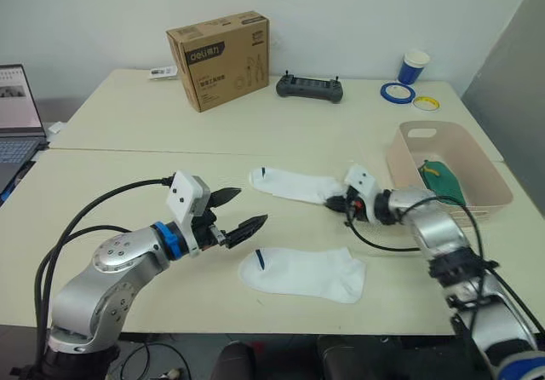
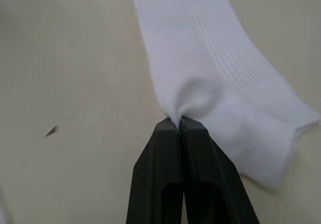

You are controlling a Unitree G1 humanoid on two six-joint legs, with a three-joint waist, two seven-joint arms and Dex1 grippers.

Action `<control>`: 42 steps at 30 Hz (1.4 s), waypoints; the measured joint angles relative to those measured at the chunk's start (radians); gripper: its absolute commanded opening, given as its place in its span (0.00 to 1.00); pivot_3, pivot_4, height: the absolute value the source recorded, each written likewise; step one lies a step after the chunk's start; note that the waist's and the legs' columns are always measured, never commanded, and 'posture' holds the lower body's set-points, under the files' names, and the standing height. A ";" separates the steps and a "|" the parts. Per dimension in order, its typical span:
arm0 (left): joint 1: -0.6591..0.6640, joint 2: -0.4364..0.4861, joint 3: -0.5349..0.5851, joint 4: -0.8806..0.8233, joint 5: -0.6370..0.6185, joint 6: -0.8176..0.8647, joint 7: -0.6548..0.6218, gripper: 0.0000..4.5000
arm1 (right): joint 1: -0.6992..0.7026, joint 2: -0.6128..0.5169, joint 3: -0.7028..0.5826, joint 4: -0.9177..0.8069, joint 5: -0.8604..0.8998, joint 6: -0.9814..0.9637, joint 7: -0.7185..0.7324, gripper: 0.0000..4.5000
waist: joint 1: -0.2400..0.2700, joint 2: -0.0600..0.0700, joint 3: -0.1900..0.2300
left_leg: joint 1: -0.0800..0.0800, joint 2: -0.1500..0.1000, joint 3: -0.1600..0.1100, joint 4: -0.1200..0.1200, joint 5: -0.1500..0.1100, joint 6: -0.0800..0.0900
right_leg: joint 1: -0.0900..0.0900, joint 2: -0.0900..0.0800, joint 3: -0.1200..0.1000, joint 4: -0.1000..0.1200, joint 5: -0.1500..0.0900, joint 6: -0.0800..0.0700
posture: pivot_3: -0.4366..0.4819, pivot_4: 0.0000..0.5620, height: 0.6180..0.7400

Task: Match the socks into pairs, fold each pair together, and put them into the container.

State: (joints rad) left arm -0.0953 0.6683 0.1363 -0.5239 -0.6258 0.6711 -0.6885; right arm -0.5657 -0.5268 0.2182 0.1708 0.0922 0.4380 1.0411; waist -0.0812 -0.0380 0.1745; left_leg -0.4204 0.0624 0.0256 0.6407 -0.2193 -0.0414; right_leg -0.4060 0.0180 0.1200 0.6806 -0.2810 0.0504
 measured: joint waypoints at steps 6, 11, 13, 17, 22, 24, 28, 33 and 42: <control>0.001 0.060 -0.067 0.047 0.041 0.024 -0.033 1.00 | 0.136 -0.154 -0.003 -0.134 0.014 -0.015 0.073 0.01 | -0.002 0.000 0.000 | 0.002 0.000 0.002 0.003 0.000 0.000 | 0.001 -0.001 0.002 0.000 -0.002 -0.005 | 0.48 0.27 1.00; -0.079 0.033 -0.144 0.154 0.121 0.007 -0.036 1.00 | 0.167 -0.172 -0.021 -0.161 0.022 -0.017 0.062 0.32 | -0.001 -0.001 0.000 | 0.003 -0.001 0.003 0.004 0.000 0.000 | 0.002 -0.001 0.002 0.000 -0.001 -0.005 | 0.48 0.27 1.00; -0.124 0.007 -0.151 0.215 0.146 -0.004 -0.020 1.00 | 0.175 -0.173 -0.044 -0.192 0.054 0.019 0.062 0.49 | 0.001 -0.001 0.000 | 0.002 -0.001 0.003 0.004 0.000 0.000 | 0.002 -0.001 0.002 0.000 0.002 0.000 | 0.48 0.27 1.00; -0.253 -0.047 -0.195 0.416 0.243 -0.070 0.004 1.00 | 0.182 -0.200 -0.118 -0.268 0.145 0.141 0.062 0.64 | 0.009 -0.001 0.000 | 0.001 -0.001 0.002 0.003 0.000 0.000 | 0.001 0.000 0.001 0.000 0.002 0.001 | 0.48 0.27 1.00; -0.344 -0.134 -0.265 0.595 0.340 -0.157 0.001 1.00 | 0.160 -0.176 -0.198 -0.253 0.161 0.202 -0.072 0.64 | 0.014 -0.001 0.000 | 0.001 -0.001 0.003 0.003 0.000 0.000 | 0.001 0.000 0.002 0.000 0.002 0.001 | 0.48 0.27 1.00; -0.358 -0.156 -0.277 0.635 0.364 -0.181 0.000 1.00 | 0.163 -0.160 -0.195 -0.240 0.154 0.203 -0.112 0.64 | 0.015 -0.001 0.000 | 0.000 -0.001 0.003 0.002 0.000 0.000 | 0.000 0.000 0.002 0.000 0.002 0.000 | 0.48 0.27 1.00; -0.400 -0.208 -0.304 0.704 0.405 -0.209 -0.005 1.00 | 0.171 -0.123 -0.168 -0.200 0.123 0.214 -0.181 0.64 | 0.020 -0.001 0.000 | -0.001 -0.001 0.002 0.003 0.000 0.000 | 0.000 0.001 0.002 0.000 0.002 0.000 | 0.48 0.27 1.00; -0.411 -0.218 -0.309 0.720 0.430 -0.220 -0.036 0.72 | 0.188 -0.119 -0.129 -0.192 0.118 0.238 -0.198 0.56 | 0.022 -0.001 0.000 | -0.001 -0.001 0.002 0.003 0.000 0.000 | 0.000 0.001 0.002 0.000 0.002 0.001 | 0.48 0.27 1.00; -0.409 -0.223 -0.319 0.714 0.436 -0.220 -0.065 0.06 | 0.185 -0.119 -0.125 -0.189 0.134 0.247 -0.192 0.00 | 0.022 0.000 0.000 | -0.001 -0.001 0.001 0.004 0.000 0.000 | 0.001 0.001 0.002 0.000 0.002 0.003 | 0.48 0.27 1.00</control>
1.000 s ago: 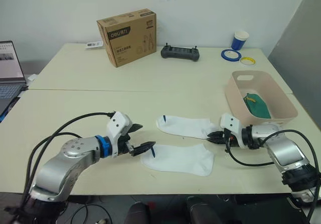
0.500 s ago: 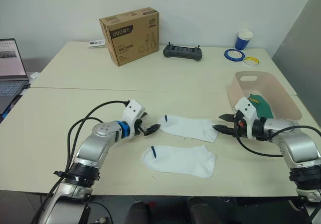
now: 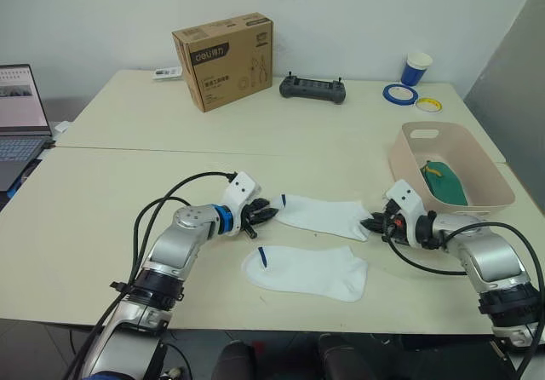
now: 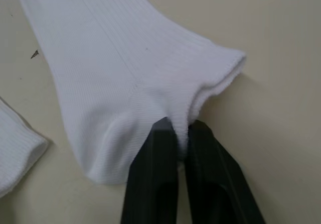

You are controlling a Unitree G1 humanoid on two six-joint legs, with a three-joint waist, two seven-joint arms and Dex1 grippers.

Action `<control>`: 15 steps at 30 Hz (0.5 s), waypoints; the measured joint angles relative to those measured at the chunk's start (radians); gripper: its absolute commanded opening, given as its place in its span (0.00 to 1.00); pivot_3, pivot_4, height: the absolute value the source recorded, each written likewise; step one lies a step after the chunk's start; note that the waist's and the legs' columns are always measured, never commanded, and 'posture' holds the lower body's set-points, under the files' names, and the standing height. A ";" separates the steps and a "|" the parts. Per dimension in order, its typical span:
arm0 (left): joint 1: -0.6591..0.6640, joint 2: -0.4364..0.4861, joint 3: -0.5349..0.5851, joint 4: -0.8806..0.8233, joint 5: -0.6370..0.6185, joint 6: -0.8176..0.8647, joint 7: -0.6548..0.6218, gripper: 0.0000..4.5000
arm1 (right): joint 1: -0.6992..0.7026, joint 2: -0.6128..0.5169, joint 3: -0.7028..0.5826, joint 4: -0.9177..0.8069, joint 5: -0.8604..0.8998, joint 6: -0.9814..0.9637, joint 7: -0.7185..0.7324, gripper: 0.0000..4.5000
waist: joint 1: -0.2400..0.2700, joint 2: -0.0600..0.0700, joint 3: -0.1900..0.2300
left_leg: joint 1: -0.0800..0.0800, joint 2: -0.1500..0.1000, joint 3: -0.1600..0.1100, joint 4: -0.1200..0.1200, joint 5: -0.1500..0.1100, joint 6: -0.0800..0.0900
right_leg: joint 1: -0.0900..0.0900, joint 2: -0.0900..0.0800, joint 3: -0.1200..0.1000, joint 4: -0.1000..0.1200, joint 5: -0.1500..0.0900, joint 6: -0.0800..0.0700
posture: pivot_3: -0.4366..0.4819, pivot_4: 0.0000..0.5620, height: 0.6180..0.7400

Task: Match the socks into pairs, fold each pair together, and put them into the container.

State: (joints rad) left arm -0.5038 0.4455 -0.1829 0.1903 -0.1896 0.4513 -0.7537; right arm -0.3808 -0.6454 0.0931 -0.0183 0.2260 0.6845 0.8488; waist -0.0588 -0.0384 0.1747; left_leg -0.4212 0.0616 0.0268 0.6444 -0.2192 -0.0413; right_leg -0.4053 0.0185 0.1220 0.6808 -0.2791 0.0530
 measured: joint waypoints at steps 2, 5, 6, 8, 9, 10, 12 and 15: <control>0.001 -0.004 0.007 -0.004 -0.003 0.000 0.005 0.00 | -0.002 0.000 -0.001 0.000 0.015 0.005 0.003 0.00 | 0.000 0.000 0.000 | 0.000 0.000 0.000 0.000 0.000 0.000 | 0.000 0.000 0.000 0.000 0.000 0.000 | 0.48 0.27 1.00; 0.017 -0.009 0.030 -0.026 -0.009 0.001 0.017 0.00 | -0.007 0.000 -0.006 0.000 0.042 0.013 0.020 0.00 | 0.000 0.000 0.000 | 0.000 0.000 0.000 0.000 0.000 0.000 | 0.000 0.000 0.000 0.000 0.000 0.000 | 0.48 0.27 1.00; 0.023 -0.009 0.034 -0.038 -0.010 0.005 0.016 0.00 | -0.009 -0.001 -0.011 0.000 0.049 0.018 0.026 0.00 | 0.000 0.000 0.000 | 0.000 0.000 0.000 0.000 0.000 0.000 | 0.000 0.000 0.000 0.000 0.000 -0.001 | 0.48 0.27 1.00; 0.043 -0.006 0.050 -0.077 -0.030 0.021 0.005 0.00 | -0.011 -0.016 -0.014 -0.013 0.073 0.028 0.050 0.00 | 0.001 0.000 0.000 | -0.001 0.000 0.000 0.000 0.000 0.000 | 0.000 0.000 0.000 0.000 0.000 -0.001 | 0.48 0.27 1.00; 0.051 -0.005 0.059 -0.093 -0.042 0.027 0.000 0.00 | -0.011 -0.025 -0.018 -0.025 0.079 0.033 0.060 0.00 | 0.001 0.000 0.000 | -0.001 0.000 0.000 0.000 0.000 0.000 | 0.000 0.000 0.000 0.000 0.000 -0.001 | 0.48 0.27 1.00; 0.067 -0.004 0.075 -0.121 -0.059 0.042 -0.001 0.00 | -0.011 -0.033 -0.029 -0.045 0.099 0.049 0.072 0.00 | 0.001 0.000 0.000 | -0.001 0.000 0.000 -0.001 0.000 0.000 | 0.000 0.000 0.000 0.000 0.000 -0.001 | 0.48 0.27 1.00; 0.124 0.000 0.125 -0.221 -0.123 0.092 -0.003 0.00 | -0.006 -0.067 -0.047 -0.111 0.152 0.101 0.095 0.00 | -0.001 0.000 0.000 | -0.001 0.001 -0.001 -0.001 0.000 0.000 | -0.001 0.000 0.000 0.000 0.000 -0.001 | 0.48 0.27 1.00; 0.201 0.027 0.186 -0.366 -0.198 0.166 0.000 0.00 | 0.000 -0.088 -0.095 -0.205 0.238 0.204 0.106 0.00 | -0.001 0.000 0.000 | -0.001 0.001 -0.002 -0.001 0.000 0.000 | 0.000 0.000 -0.001 0.000 0.000 0.000 | 0.48 0.27 1.00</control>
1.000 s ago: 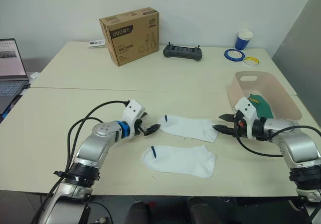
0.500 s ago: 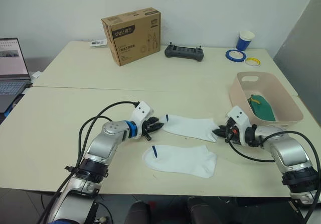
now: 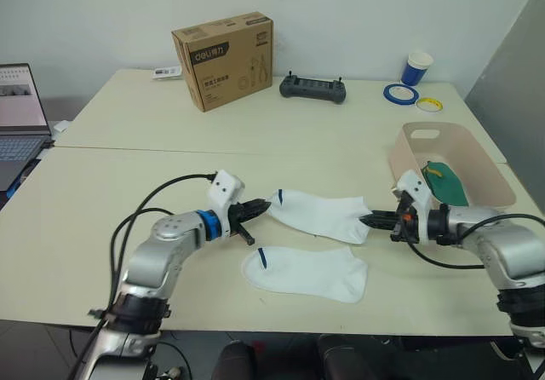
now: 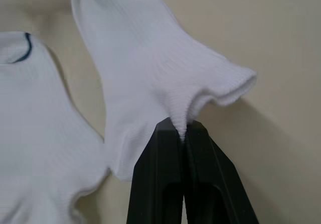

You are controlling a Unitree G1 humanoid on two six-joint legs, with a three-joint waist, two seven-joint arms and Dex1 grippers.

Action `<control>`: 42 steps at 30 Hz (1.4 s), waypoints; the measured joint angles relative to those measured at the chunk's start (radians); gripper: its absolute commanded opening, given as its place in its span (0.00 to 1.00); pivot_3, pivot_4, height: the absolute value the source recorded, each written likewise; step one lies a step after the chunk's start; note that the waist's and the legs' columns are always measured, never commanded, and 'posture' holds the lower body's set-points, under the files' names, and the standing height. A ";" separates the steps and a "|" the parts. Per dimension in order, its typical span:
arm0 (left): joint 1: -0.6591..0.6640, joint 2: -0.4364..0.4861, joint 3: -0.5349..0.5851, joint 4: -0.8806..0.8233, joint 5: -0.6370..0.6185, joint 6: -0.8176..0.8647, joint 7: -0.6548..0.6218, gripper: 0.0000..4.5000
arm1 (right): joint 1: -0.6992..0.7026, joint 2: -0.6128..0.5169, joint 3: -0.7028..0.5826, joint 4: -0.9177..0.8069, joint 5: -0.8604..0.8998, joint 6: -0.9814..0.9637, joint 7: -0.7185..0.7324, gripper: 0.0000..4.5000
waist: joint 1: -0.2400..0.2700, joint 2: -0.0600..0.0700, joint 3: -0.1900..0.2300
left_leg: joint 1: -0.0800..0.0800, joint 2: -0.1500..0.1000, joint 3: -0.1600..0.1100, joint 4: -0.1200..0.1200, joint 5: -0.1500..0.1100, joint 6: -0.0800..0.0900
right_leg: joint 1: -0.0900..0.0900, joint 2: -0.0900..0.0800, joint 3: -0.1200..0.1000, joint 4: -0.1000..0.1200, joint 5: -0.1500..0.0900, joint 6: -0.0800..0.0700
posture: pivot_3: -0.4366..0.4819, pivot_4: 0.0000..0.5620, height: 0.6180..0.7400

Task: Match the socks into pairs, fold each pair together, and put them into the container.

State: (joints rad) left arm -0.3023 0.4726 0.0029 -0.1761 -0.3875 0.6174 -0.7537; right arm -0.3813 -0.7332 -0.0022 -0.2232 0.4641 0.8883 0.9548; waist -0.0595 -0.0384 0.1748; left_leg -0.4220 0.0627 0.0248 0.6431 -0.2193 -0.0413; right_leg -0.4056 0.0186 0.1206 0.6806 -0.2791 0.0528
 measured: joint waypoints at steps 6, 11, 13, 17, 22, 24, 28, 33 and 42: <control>0.151 0.030 0.084 -0.264 -0.140 0.147 0.044 0.00 | 0.048 -0.038 -0.068 -0.178 0.174 0.175 -0.001 0.00 | 0.002 0.000 0.000 | 0.000 -0.001 0.000 0.002 0.000 0.000 | 0.001 -0.001 0.000 0.000 -0.001 0.001 | 0.48 0.27 1.00; 0.360 0.037 0.147 -0.455 -0.261 0.227 0.091 0.00 | 0.184 -0.077 -0.082 -0.276 0.242 0.219 -0.004 0.00 | 0.002 -0.001 0.000 | 0.000 -0.001 0.001 0.002 0.000 0.000 | 0.001 -0.002 0.001 -0.001 -0.002 0.001 | 0.48 0.27 1.00; 0.402 0.037 0.145 -0.477 -0.268 0.227 0.108 0.00 | 0.204 -0.078 -0.082 -0.289 0.257 0.220 -0.014 0.00 | 0.002 -0.001 0.000 | 0.001 -0.001 0.001 0.002 0.000 0.000 | 0.001 -0.002 0.000 0.000 -0.003 -0.002 | 0.48 0.27 1.00; 0.460 0.031 0.138 -0.501 -0.268 0.218 0.138 0.00 | 0.244 -0.105 -0.074 -0.305 0.254 0.196 -0.022 0.00 | 0.002 -0.001 0.000 | 0.003 -0.001 0.002 0.002 0.000 0.000 | 0.001 -0.002 0.001 -0.001 -0.004 -0.006 | 0.48 0.27 1.00; 0.503 0.032 0.130 -0.501 -0.268 0.177 0.153 0.00 | 0.247 -0.112 -0.042 -0.266 0.214 0.135 -0.025 0.00 | 0.002 -0.001 0.000 | 0.003 -0.001 0.003 0.001 0.000 0.000 | 0.001 -0.002 0.002 -0.001 -0.005 -0.007 | 0.48 0.27 1.00; 0.518 0.034 0.126 -0.500 -0.266 0.159 0.153 0.00 | 0.244 -0.112 -0.027 -0.256 0.206 0.119 -0.023 0.00 | 0.001 -0.001 0.000 | 0.003 -0.001 0.003 0.001 0.000 0.000 | 0.000 -0.002 0.002 -0.001 -0.005 -0.007 | 0.48 0.27 1.00; 0.550 0.039 0.118 -0.488 -0.251 0.119 0.148 0.00 | 0.242 -0.115 0.008 -0.231 0.183 0.091 -0.016 0.00 | 0.001 -0.001 0.000 | 0.003 -0.001 0.003 0.001 0.000 0.000 | 0.000 -0.002 0.002 -0.001 -0.005 -0.007 | 0.48 0.27 1.00; 0.591 0.049 0.119 -0.454 -0.238 0.061 0.123 0.00 | 0.231 -0.118 0.026 -0.216 0.184 0.080 0.000 0.00 | 0.001 -0.001 0.000 | 0.003 -0.001 0.004 0.001 0.000 0.000 | 0.000 -0.002 0.002 -0.001 -0.005 -0.008 | 0.48 0.27 1.00; 0.643 0.061 0.088 -0.323 -0.155 -0.095 0.042 0.00 | 0.211 -0.117 0.062 -0.182 0.163 0.048 0.001 0.00 | 0.001 -0.001 0.000 | 0.003 -0.001 0.005 0.001 0.000 0.000 | -0.004 -0.003 0.003 -0.002 -0.005 -0.008 | 0.48 0.27 1.00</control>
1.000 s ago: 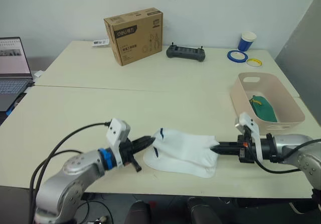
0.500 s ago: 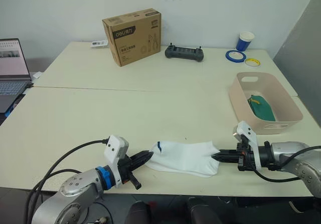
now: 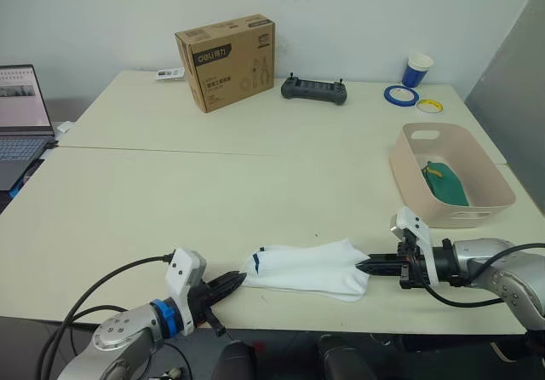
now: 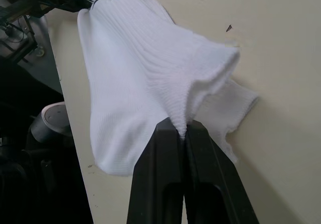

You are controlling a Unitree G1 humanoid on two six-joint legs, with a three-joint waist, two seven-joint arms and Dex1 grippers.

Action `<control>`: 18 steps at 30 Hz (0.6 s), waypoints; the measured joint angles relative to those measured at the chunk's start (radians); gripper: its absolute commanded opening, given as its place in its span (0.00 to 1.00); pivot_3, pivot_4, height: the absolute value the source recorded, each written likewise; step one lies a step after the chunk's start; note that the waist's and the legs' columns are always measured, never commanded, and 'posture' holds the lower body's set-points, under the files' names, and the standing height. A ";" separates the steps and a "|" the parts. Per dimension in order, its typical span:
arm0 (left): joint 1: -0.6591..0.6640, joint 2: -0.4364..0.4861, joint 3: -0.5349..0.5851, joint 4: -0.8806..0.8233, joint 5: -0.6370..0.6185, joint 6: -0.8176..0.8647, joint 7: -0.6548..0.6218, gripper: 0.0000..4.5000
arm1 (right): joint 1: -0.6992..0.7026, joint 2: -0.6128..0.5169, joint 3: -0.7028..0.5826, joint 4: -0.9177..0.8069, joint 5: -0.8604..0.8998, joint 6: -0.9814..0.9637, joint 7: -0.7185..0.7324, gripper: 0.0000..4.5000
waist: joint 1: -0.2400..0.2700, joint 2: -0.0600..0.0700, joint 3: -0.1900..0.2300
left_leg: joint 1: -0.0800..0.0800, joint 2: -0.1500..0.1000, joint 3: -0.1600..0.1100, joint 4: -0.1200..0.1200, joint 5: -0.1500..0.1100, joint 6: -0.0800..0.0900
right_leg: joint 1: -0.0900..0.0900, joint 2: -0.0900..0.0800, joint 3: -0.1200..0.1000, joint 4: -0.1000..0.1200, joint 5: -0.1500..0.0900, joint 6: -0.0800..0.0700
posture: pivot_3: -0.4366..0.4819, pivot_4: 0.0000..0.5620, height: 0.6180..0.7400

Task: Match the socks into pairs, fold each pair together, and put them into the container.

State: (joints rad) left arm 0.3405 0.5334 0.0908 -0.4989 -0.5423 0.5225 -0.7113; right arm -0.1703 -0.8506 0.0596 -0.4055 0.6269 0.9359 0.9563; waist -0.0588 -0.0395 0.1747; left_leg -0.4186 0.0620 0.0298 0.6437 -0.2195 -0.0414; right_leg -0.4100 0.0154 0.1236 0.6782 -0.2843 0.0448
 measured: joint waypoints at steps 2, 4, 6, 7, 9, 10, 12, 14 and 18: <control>0.002 -0.005 -0.011 0.007 0.009 -0.018 -0.004 0.00 | 0.000 0.000 0.001 0.004 -0.008 -0.005 0.000 0.00 | 0.000 0.000 0.000 | 0.000 0.000 0.000 0.000 0.000 0.000 | 0.000 0.000 0.000 0.000 0.000 0.000 | 0.48 0.27 1.00; -0.002 -0.009 -0.011 0.024 0.013 -0.042 -0.015 0.00 | 0.000 0.000 0.001 0.007 -0.012 -0.007 0.001 0.00 | 0.000 0.000 0.000 | 0.000 0.000 0.000 0.000 0.000 0.000 | 0.000 0.000 0.000 0.000 0.000 0.000 | 0.48 0.27 1.00; -0.006 -0.011 -0.011 0.038 0.012 -0.055 -0.024 0.00 | 0.003 -0.003 0.001 0.007 -0.011 -0.007 0.003 0.00 | 0.000 0.000 0.000 | 0.000 0.000 0.000 0.000 0.000 0.000 | 0.000 0.000 -0.001 0.000 0.000 0.000 | 0.48 0.27 1.00; -0.010 -0.011 -0.010 0.038 0.010 -0.056 -0.026 0.00 | 0.003 -0.004 0.000 0.006 -0.011 -0.007 0.004 0.00 | 0.000 0.000 0.000 | 0.000 0.000 0.000 0.000 0.000 0.000 | 0.000 0.000 -0.001 0.000 0.000 0.000 | 0.48 0.27 1.00; -0.023 -0.011 -0.005 0.038 0.000 -0.056 -0.029 0.00 | 0.003 -0.004 0.000 0.006 -0.010 -0.007 0.004 0.00 | 0.000 0.000 0.000 | 0.000 0.000 0.000 0.000 0.000 0.000 | 0.000 0.000 0.000 0.000 0.000 0.000 | 0.48 0.27 1.00; -0.026 -0.010 -0.003 0.038 -0.005 -0.056 -0.029 0.00 | 0.003 -0.004 0.000 0.005 -0.010 -0.007 0.004 0.00 | 0.000 0.000 0.000 | 0.000 0.000 0.000 0.000 0.000 0.000 | 0.000 0.000 0.000 0.000 0.000 0.000 | 0.48 0.27 1.00; -0.036 -0.010 0.001 0.038 -0.010 -0.054 -0.029 0.00 | 0.003 -0.004 0.000 0.005 -0.010 -0.007 0.004 0.00 | 0.000 0.000 0.000 | 0.000 0.000 0.000 0.000 0.000 0.000 | 0.000 0.000 0.000 0.000 0.000 0.000 | 0.48 0.27 1.00; -0.047 -0.006 0.011 0.030 -0.026 -0.042 -0.024 0.00 | 0.004 -0.004 0.000 0.005 -0.009 -0.007 0.004 0.00 | 0.000 0.000 0.000 | 0.000 0.000 0.000 0.000 0.000 0.000 | 0.001 0.000 -0.001 0.000 0.000 0.000 | 0.48 0.27 1.00; -0.091 0.004 0.017 -0.016 -0.050 0.013 0.008 0.00 | 0.005 -0.004 0.000 0.005 -0.009 -0.007 0.003 0.00 | 0.000 0.000 0.000 | 0.000 0.000 0.000 0.000 0.000 0.000 | 0.004 0.000 -0.001 0.000 0.000 0.000 | 0.48 0.27 1.00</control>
State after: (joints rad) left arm 0.2498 0.5373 0.1078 -0.5151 -0.5918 0.5354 -0.7035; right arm -0.1657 -0.8547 0.0592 -0.4002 0.6176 0.9293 0.9598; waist -0.0586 -0.0396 0.1748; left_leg -0.4187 0.0622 0.0294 0.6435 -0.2195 -0.0414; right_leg -0.4063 0.0158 0.1230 0.6785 -0.2841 0.0450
